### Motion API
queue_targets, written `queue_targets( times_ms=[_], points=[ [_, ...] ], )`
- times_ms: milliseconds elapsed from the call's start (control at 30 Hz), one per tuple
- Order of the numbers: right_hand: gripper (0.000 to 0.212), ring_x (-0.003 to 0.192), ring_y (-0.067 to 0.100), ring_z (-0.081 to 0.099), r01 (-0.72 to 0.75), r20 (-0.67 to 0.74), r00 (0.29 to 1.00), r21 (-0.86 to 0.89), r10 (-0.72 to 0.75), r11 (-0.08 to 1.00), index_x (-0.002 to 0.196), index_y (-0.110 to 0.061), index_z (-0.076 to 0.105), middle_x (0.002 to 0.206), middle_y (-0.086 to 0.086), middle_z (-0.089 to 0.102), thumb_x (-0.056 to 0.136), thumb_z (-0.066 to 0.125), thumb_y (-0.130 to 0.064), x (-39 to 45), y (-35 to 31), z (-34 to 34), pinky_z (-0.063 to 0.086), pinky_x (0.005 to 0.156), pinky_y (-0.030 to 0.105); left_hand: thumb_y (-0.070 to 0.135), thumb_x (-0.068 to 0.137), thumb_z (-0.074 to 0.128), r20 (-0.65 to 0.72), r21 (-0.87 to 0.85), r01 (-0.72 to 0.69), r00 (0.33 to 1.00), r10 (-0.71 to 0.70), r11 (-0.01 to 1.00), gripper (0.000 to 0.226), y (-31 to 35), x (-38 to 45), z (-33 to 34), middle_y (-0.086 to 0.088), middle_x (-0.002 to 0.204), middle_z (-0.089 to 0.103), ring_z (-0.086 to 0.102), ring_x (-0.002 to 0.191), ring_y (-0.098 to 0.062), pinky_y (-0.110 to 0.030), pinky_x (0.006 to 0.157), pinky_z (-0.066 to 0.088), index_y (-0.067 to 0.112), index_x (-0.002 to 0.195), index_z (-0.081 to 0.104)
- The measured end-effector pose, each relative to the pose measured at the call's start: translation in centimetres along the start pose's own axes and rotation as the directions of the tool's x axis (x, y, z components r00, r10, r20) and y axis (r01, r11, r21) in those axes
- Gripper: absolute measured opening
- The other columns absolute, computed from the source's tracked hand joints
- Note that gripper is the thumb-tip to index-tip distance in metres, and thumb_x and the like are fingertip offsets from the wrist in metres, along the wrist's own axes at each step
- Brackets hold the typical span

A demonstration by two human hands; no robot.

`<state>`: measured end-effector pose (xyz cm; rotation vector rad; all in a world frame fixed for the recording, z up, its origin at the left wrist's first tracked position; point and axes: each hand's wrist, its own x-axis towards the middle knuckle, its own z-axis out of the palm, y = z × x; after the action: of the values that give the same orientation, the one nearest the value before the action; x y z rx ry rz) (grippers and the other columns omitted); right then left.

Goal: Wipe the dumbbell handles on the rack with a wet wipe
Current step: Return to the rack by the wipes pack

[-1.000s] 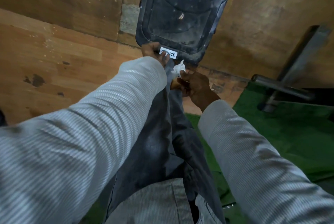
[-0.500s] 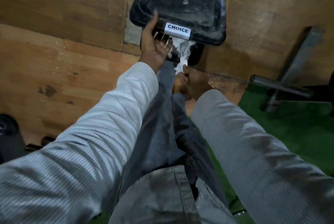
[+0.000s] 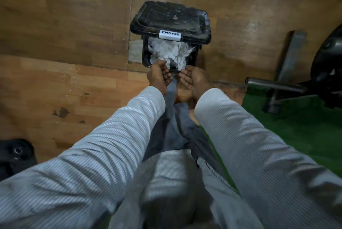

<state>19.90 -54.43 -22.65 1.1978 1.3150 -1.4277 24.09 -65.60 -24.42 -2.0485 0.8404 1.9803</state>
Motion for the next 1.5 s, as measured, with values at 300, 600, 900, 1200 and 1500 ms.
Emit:
queue_targets(
  times_ms=[300, 600, 900, 1200, 1500],
  points=[
    [0.032, 0.080, 0.011, 0.069, 0.122, 0.003, 0.992, 0.106, -0.123, 0.987, 0.130, -0.007, 0.061, 0.129, 0.009, 0.070, 0.104, 0.049, -0.018, -8.7, -2.7, -5.5, 0.052, 0.056, 0.019, 0.019, 0.083, 0.064, 0.170, 0.216, -0.143, 0.980, 0.108, 0.966, 0.019, -1.2, -9.7, 3.3, -0.001, 0.056, 0.049, 0.045, 0.043, -0.018, -0.025, 0.046, 0.040, 0.014, 0.066, 0.056],
    [0.032, 0.094, 0.019, 0.073, 0.261, -0.005, 0.963, 0.264, -0.270, 0.928, 0.128, -0.004, 0.063, 0.120, 0.005, 0.072, 0.101, 0.054, -0.018, -14.6, -6.4, -12.4, 0.051, 0.056, 0.021, 0.017, 0.084, 0.058, 0.323, 0.361, -0.308, 0.927, 0.191, 0.880, 0.012, -4.3, -18.2, 9.3, 0.000, 0.053, 0.047, 0.042, 0.039, -0.018, -0.021, 0.044, 0.039, 0.015, 0.073, 0.058],
    [0.022, 0.080, 0.023, 0.074, 0.460, -0.234, 0.888, 0.466, -0.396, 0.756, 0.110, 0.000, 0.070, 0.103, 0.013, 0.078, 0.092, 0.062, -0.009, -17.8, -10.1, -24.8, 0.051, 0.057, 0.025, 0.010, 0.084, 0.057, 0.519, 0.460, -0.437, 0.839, 0.165, 0.773, 0.022, -11.6, -24.8, 18.9, -0.004, 0.053, 0.042, 0.035, 0.037, -0.020, -0.023, 0.047, 0.036, 0.014, 0.063, 0.052],
    [0.003, 0.059, 0.015, 0.064, 0.557, -0.429, 0.830, 0.588, -0.357, 0.587, 0.092, -0.011, 0.070, 0.078, 0.003, 0.074, 0.091, 0.067, -0.012, -20.2, -14.7, -38.2, 0.041, 0.051, 0.020, 0.013, 0.082, 0.057, 0.668, 0.556, -0.522, 0.744, 0.025, 0.647, 0.018, -19.8, -32.3, 30.4, -0.002, 0.050, 0.046, 0.042, 0.039, -0.019, -0.022, 0.046, 0.041, 0.014, 0.064, 0.055],
    [0.007, 0.053, 0.010, 0.059, 0.660, -0.547, 0.745, 0.514, -0.382, 0.548, 0.086, -0.015, 0.066, 0.075, 0.001, 0.069, 0.092, 0.067, -0.012, -19.1, -23.5, -47.7, 0.037, 0.049, 0.018, 0.020, 0.067, 0.069, 0.665, 0.484, -0.613, 0.722, 0.194, 0.625, 0.007, -24.3, -35.9, 43.7, -0.003, 0.055, 0.060, 0.047, 0.044, -0.021, -0.028, 0.053, 0.042, 0.013, 0.065, 0.068]
  ],
)
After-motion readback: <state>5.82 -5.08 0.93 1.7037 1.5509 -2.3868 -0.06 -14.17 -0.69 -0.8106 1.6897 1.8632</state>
